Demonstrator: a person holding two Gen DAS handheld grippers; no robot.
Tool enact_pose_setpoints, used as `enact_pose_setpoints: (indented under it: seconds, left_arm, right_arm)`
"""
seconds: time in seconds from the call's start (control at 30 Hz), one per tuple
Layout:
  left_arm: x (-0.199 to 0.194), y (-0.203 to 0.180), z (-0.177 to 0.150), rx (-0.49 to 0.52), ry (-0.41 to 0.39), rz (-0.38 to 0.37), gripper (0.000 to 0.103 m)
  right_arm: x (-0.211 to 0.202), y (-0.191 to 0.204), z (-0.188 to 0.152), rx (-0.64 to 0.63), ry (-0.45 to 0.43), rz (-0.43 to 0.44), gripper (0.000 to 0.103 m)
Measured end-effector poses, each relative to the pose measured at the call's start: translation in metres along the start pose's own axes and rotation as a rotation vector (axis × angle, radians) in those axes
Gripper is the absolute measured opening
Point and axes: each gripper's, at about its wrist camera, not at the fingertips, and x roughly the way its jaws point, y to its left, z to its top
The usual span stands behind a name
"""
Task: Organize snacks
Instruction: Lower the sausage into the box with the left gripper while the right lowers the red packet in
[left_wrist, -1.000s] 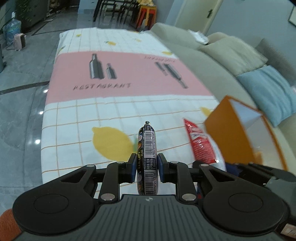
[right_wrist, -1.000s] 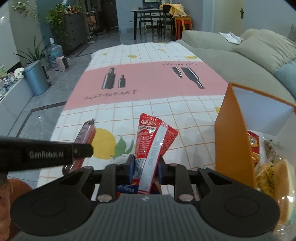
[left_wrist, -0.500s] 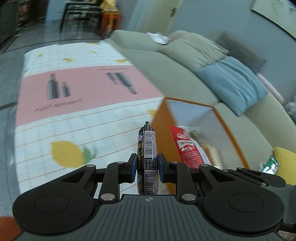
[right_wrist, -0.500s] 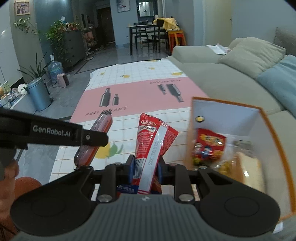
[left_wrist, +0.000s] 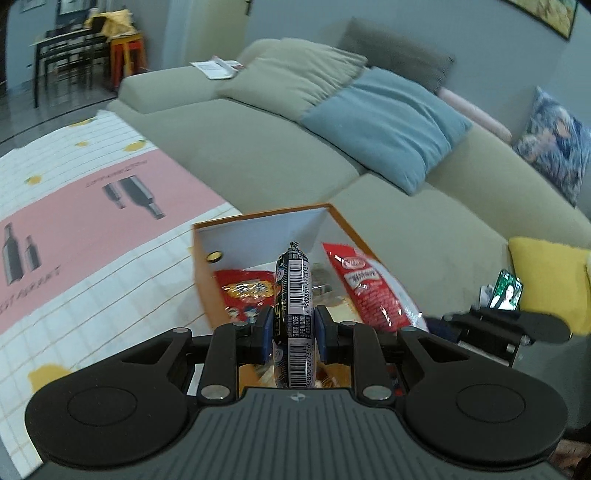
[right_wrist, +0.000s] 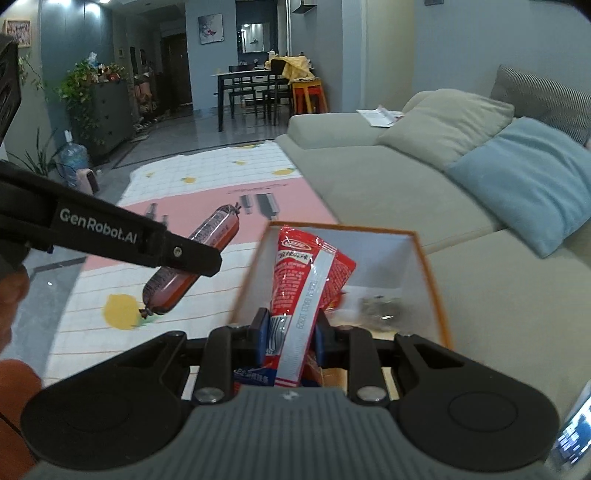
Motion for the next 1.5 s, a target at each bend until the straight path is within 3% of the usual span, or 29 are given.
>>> enact_pose_setpoints:
  seconds: [0.2,0.4,0.83,1.0,1.13,1.3,1.5]
  left_arm:
    - [0.036,-0.015,0.017,0.066,0.046,0.012,0.026]
    - [0.073,-0.006,0.023,0.048,0.108,0.033,0.026]
    - [0.119,0.015,0.037,0.013,0.174,0.084,0.026]
    - [0.128,0.017,0.036,0.027,0.186,0.094,0.025]
    - [0.134,0.018,0.037,0.03,0.198,0.092,0.026]
    - [0.14,0.019,0.035,0.035,0.21,0.096,0.026]
    - [0.145,0.021,0.027,0.027,0.226,0.097,0.026]
  right_arm:
    - [0.034,-0.041,0.012,-0.043,0.073,-0.036,0.022]
    - [0.074,-0.071,0.019,-0.064,0.141,-0.049,0.022]
    - [0.156,-0.066,0.026,-0.117,0.271,0.043,0.022]
    - [0.178,-0.065,0.019,-0.103,0.341,0.04,0.023]
    - [0.187,-0.066,0.015,-0.09,0.378,0.041,0.03]
    - [0.188,-0.064,0.011,-0.127,0.375,0.014,0.036]
    - [0.166,-0.063,0.011,-0.168,0.297,-0.01,0.046]
